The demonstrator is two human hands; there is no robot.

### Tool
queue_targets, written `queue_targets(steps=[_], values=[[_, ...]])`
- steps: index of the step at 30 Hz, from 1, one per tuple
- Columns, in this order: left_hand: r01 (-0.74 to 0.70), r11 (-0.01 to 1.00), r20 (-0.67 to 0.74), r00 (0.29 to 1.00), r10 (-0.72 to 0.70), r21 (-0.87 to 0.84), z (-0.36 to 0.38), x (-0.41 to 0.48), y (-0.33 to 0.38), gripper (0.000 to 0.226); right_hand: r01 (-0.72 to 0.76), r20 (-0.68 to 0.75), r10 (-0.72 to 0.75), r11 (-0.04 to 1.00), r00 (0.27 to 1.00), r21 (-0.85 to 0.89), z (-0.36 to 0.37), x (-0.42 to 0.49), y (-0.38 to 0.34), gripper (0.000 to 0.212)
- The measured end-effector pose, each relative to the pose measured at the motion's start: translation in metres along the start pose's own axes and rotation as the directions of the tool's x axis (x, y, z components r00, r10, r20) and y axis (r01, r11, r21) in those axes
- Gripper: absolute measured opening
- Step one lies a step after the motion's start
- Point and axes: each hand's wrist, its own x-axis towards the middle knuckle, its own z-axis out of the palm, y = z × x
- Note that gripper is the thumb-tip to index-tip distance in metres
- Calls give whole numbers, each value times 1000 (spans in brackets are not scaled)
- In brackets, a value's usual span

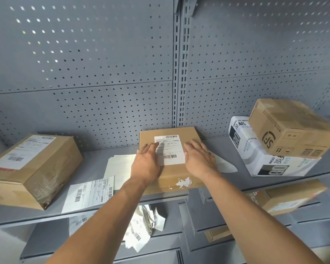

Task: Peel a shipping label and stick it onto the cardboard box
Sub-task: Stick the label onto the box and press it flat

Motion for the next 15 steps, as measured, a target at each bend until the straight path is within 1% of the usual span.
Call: queue_targets(steps=[2, 4, 5, 6, 8, 10, 13, 15], values=[[16, 999, 17, 1000, -16, 30, -3, 0, 1, 54, 0, -4, 0, 1000, 1000, 17, -1, 1, 1, 47], [58, 996, 50, 997, -62, 73, -6, 3, 1, 60, -38, -8, 39, 999, 999, 33, -5, 3, 0, 48], [82, 993, 60, 994, -88, 88, -8, 7, 0, 59, -64, -10, 64, 998, 998, 9, -8, 7, -2, 51], [103, 990, 71, 991, -110, 96, -9, 11, 1, 56, -87, -10, 87, 996, 996, -34, -10, 10, -6, 57], [115, 985, 86, 988, -127, 128, -11, 18, 5, 51, -106, 5, 107, 989, 994, -104, -13, 20, -16, 79], [114, 972, 85, 987, -134, 207, -12, 22, 9, 56, -102, 32, 106, 989, 994, -104, -11, 26, -25, 99], [133, 953, 13, 990, -142, 273, -5, 27, 9, 59, -111, 45, 114, 992, 992, -60, -4, 29, -24, 110], [155, 950, -32, 988, -152, 270, 0, 28, 6, 60, -122, 39, 123, 992, 992, -43, -2, 28, -22, 108]])
